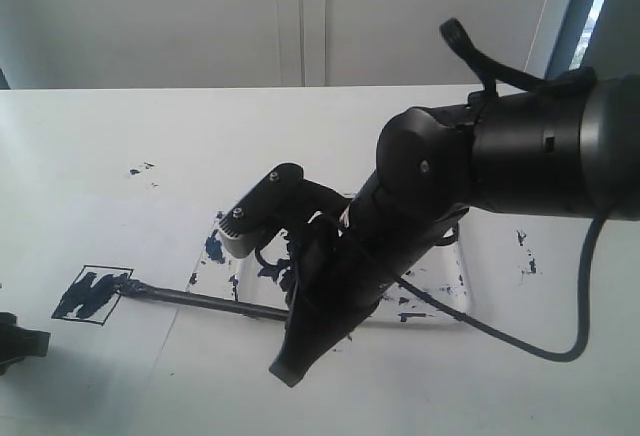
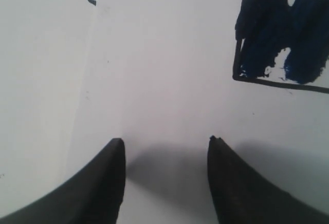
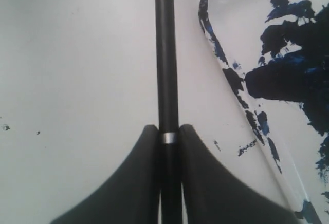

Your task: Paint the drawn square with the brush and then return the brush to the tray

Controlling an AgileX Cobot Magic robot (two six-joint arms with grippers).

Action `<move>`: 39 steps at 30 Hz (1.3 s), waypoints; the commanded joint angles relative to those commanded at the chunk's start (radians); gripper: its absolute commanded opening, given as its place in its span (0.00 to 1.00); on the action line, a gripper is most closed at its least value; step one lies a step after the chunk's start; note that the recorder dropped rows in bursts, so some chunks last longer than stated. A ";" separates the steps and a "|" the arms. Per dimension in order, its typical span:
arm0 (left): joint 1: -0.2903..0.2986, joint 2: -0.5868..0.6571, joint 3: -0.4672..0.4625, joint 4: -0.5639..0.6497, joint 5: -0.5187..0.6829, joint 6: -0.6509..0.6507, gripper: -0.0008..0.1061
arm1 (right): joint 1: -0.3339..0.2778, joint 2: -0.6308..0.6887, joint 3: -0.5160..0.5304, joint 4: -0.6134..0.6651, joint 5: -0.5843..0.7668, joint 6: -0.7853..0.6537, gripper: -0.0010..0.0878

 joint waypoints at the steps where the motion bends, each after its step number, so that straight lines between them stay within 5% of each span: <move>1: 0.000 0.000 0.000 0.000 0.000 0.000 0.51 | 0.000 0.000 0.000 0.001 0.009 -0.001 0.01; 10: 0.000 0.000 0.000 0.000 -0.002 0.000 0.51 | 0.000 0.000 0.000 0.105 0.069 -0.109 0.01; 39: 0.000 0.000 0.000 0.000 -0.011 0.002 0.51 | 0.000 0.000 0.000 0.110 -0.058 -0.095 0.01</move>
